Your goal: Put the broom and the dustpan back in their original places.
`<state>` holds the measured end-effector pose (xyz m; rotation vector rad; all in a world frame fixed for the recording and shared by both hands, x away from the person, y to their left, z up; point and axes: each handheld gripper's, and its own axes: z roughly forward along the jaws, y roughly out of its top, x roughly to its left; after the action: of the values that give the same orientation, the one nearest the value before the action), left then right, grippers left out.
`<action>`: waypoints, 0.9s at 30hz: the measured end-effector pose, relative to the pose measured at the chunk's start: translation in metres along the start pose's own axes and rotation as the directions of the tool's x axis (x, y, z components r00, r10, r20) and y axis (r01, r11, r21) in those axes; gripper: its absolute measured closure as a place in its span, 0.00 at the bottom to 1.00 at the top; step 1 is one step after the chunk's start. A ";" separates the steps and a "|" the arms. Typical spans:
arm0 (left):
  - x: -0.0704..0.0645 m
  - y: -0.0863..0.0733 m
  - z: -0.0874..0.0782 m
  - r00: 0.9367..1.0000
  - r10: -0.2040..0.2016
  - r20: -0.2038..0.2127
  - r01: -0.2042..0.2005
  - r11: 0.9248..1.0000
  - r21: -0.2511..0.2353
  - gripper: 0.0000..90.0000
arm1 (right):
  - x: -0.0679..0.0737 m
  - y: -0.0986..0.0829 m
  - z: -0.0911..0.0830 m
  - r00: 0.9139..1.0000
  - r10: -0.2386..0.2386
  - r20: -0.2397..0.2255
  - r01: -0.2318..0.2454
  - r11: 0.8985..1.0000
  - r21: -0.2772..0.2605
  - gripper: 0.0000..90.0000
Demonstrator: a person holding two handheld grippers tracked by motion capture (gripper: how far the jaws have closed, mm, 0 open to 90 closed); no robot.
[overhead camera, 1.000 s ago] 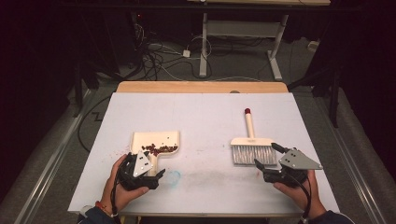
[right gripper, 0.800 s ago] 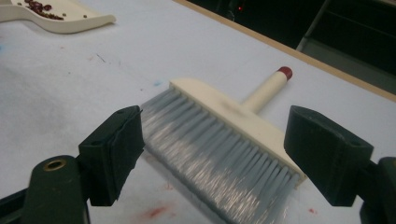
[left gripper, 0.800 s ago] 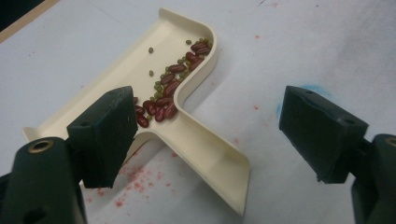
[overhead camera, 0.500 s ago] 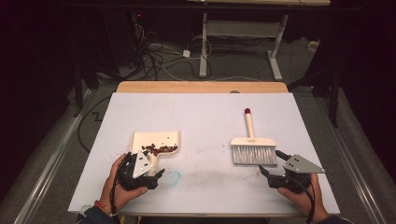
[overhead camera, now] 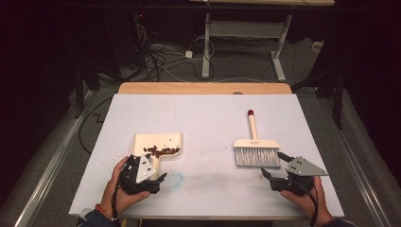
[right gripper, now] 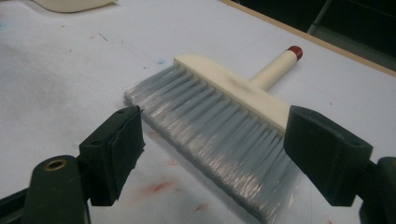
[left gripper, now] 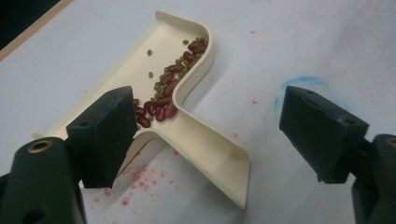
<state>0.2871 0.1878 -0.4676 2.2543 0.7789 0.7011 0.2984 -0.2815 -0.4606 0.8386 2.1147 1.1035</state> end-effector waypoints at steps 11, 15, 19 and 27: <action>-0.002 0.000 0.001 1.000 0.008 -0.001 -0.008 1.000 0.003 0.21 | 0.003 0.003 0.000 1.000 -0.015 0.000 0.015 1.000 -0.006 0.22; -0.001 0.000 0.002 1.000 0.008 -0.003 -0.008 1.000 0.007 0.21 | 0.002 0.003 -0.001 1.000 -0.011 0.004 0.011 1.000 -0.009 0.22; 0.001 0.000 0.003 1.000 -0.003 -0.007 0.003 1.000 0.009 0.21 | 0.002 0.004 0.000 1.000 -0.015 0.006 0.015 1.000 -0.012 0.22; 0.000 -0.002 0.003 1.000 -0.011 -0.008 0.011 1.000 0.022 0.21 | 0.002 0.005 0.002 1.000 -0.020 -0.003 0.020 1.000 -0.016 0.22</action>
<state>0.2884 0.1883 -0.4711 2.2660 0.8062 0.6998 0.3002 -0.2770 -0.4574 0.8071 2.1096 1.1110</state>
